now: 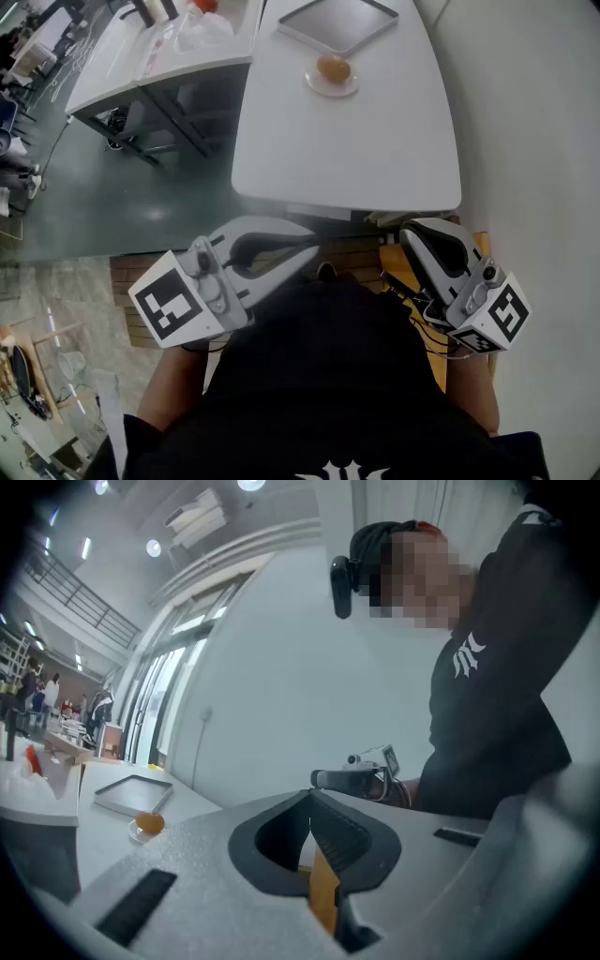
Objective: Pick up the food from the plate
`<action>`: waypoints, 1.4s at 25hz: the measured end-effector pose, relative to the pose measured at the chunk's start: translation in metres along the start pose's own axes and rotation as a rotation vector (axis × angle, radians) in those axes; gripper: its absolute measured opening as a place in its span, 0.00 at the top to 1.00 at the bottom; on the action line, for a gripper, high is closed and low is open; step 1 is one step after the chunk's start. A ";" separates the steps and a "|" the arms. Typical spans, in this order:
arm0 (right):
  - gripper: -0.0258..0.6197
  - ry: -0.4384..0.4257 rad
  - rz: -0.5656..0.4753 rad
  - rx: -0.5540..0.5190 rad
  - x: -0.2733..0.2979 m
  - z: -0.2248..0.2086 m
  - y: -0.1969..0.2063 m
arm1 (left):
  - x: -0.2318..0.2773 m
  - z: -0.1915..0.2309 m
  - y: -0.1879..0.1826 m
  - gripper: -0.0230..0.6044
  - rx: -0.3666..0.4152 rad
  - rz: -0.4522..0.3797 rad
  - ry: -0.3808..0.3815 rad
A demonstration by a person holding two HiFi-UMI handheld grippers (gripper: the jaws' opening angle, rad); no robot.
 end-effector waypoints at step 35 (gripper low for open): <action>0.76 0.008 0.030 -0.011 0.033 0.006 0.002 | -0.046 0.055 0.024 0.95 -0.049 0.004 -0.047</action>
Point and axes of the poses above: the fingertips, and each gripper's own axes: x forward along the fingers, z to its left, y out of its underside, the point moved 5 cm from there along -x, backward along the fingers, and after that the axes turned 15 degrees about -y, right-handed, at the moved point
